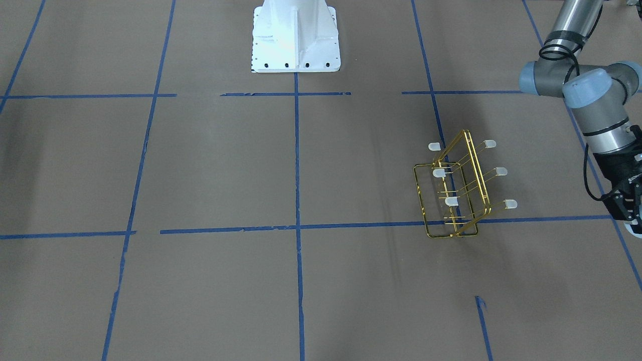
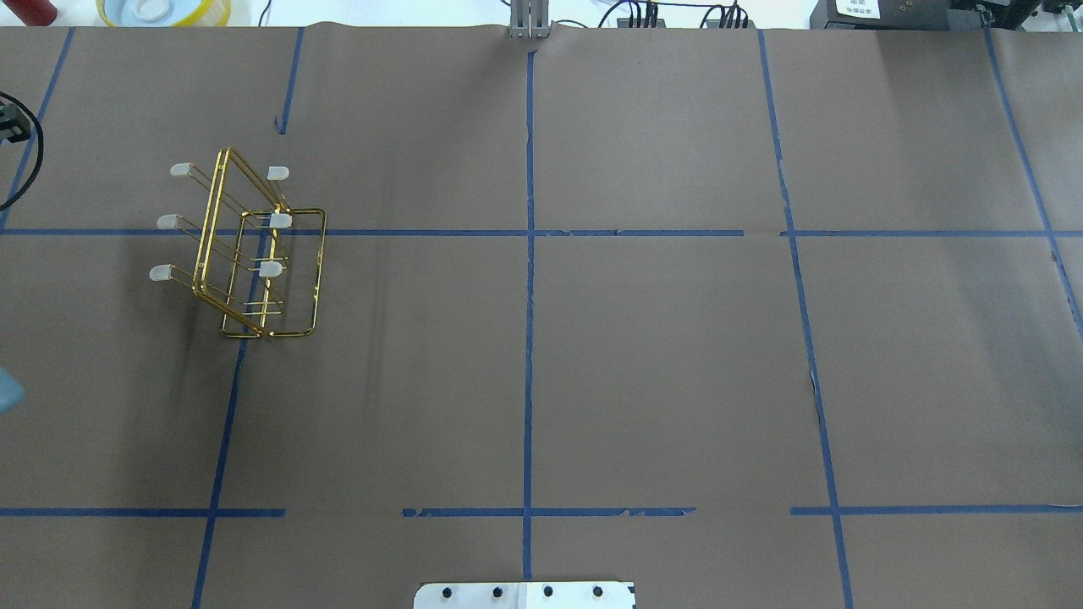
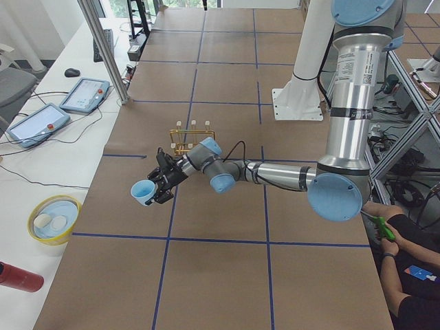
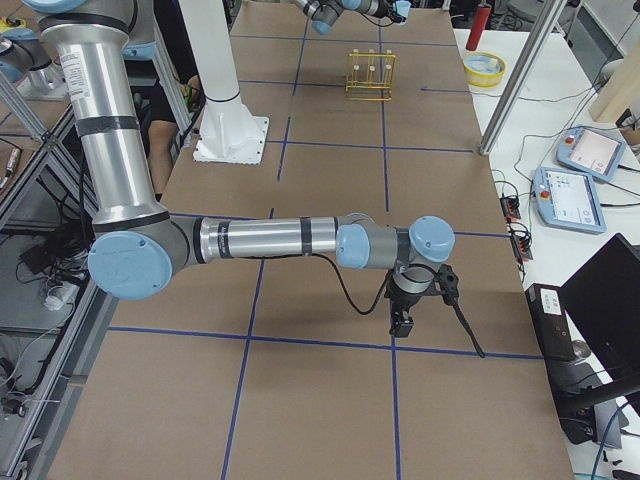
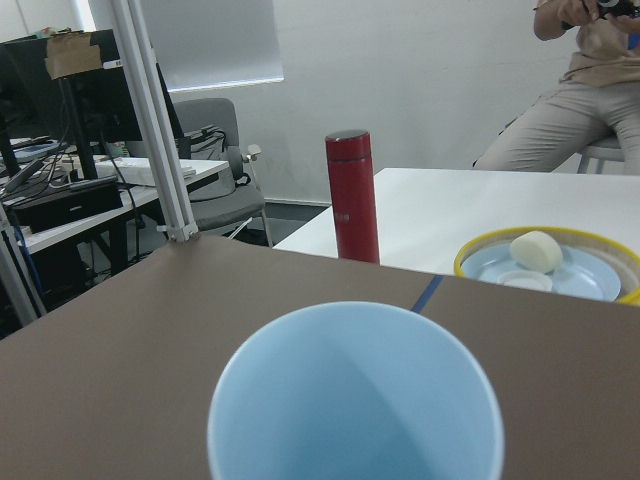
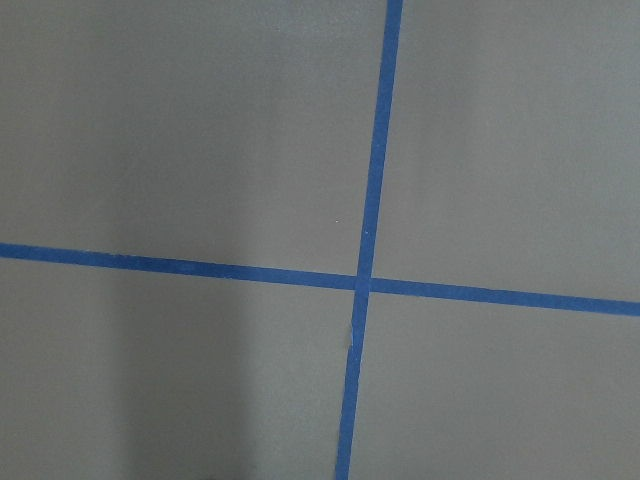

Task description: Hang cup on cup holder

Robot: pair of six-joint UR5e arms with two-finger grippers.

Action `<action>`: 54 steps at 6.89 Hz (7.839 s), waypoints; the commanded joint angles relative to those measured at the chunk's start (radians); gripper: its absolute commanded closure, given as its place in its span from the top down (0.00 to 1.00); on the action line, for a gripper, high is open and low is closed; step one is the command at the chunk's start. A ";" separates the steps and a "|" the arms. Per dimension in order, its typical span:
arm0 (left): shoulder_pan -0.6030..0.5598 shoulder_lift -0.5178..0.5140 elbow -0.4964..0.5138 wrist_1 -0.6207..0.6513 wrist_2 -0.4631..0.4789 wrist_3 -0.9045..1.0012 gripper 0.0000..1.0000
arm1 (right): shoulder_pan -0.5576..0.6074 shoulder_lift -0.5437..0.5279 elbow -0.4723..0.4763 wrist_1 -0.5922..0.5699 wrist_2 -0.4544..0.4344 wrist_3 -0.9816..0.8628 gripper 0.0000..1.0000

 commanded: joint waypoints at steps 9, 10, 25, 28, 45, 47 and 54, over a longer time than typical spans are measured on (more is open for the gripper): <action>-0.152 -0.057 -0.031 -0.738 -0.379 -1.027 0.00 | 0.000 0.000 0.000 0.000 0.000 0.000 1.00; -0.152 -0.043 -0.037 -0.785 -0.376 -1.137 0.00 | -0.002 0.000 0.000 0.000 0.000 0.000 1.00; 0.522 0.169 -0.147 -1.162 0.530 -2.005 0.00 | 0.000 0.000 0.000 0.000 0.000 0.000 1.00; 0.618 0.106 -0.125 -1.160 0.652 -2.002 0.00 | -0.002 0.000 0.000 0.000 0.000 0.000 1.00; 0.668 -0.004 0.027 -1.160 0.683 -2.019 0.00 | 0.000 0.000 0.000 0.000 0.000 0.000 1.00; 0.670 -0.007 0.034 -1.160 0.683 -2.017 0.02 | 0.000 0.000 0.000 0.000 0.000 0.000 1.00; 0.674 -0.012 0.044 -1.160 0.683 -2.013 1.00 | 0.000 0.000 0.000 0.000 0.000 0.000 1.00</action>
